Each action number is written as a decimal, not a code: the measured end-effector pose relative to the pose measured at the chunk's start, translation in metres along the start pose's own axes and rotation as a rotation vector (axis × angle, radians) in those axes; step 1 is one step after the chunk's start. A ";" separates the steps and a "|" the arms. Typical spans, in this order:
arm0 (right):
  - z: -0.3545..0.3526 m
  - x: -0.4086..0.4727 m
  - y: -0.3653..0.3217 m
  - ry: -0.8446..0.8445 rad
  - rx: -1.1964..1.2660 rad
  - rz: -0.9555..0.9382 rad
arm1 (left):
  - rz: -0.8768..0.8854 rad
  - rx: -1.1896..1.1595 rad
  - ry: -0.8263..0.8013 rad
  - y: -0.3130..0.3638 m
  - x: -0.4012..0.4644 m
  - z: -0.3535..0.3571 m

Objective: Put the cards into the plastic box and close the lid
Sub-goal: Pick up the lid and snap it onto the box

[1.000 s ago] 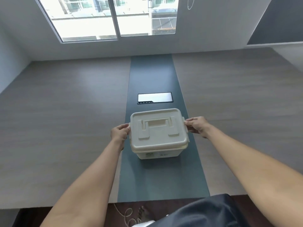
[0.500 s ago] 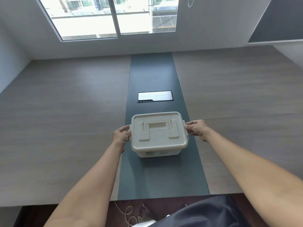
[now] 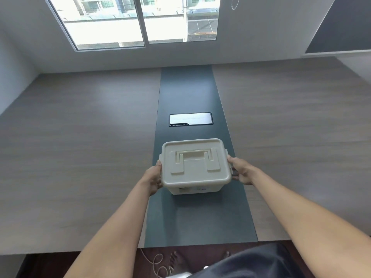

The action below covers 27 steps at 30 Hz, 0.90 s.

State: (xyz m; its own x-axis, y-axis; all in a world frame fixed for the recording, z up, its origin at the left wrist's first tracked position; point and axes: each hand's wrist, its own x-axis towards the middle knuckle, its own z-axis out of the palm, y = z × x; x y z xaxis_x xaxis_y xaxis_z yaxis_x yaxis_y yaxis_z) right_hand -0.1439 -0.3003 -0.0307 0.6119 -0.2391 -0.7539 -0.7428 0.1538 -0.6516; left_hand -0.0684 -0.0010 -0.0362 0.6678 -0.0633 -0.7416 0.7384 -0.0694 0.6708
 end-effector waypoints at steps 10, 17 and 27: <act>-0.005 0.003 0.003 0.144 0.165 -0.152 | -0.095 -0.182 0.030 0.013 0.010 -0.003; -0.005 -0.001 -0.011 0.209 -0.020 -0.216 | 0.279 0.127 0.271 0.016 0.015 0.006; 0.013 -0.001 -0.009 0.433 -0.577 -0.413 | 0.400 0.420 0.421 0.016 -0.003 0.027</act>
State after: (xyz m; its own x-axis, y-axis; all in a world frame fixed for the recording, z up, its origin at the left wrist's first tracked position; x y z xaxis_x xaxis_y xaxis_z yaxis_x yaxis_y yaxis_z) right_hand -0.1344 -0.2891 -0.0249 0.7944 -0.5347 -0.2880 -0.5765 -0.5146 -0.6347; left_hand -0.0611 -0.0290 -0.0236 0.9219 0.2197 -0.3190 0.3872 -0.5044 0.7718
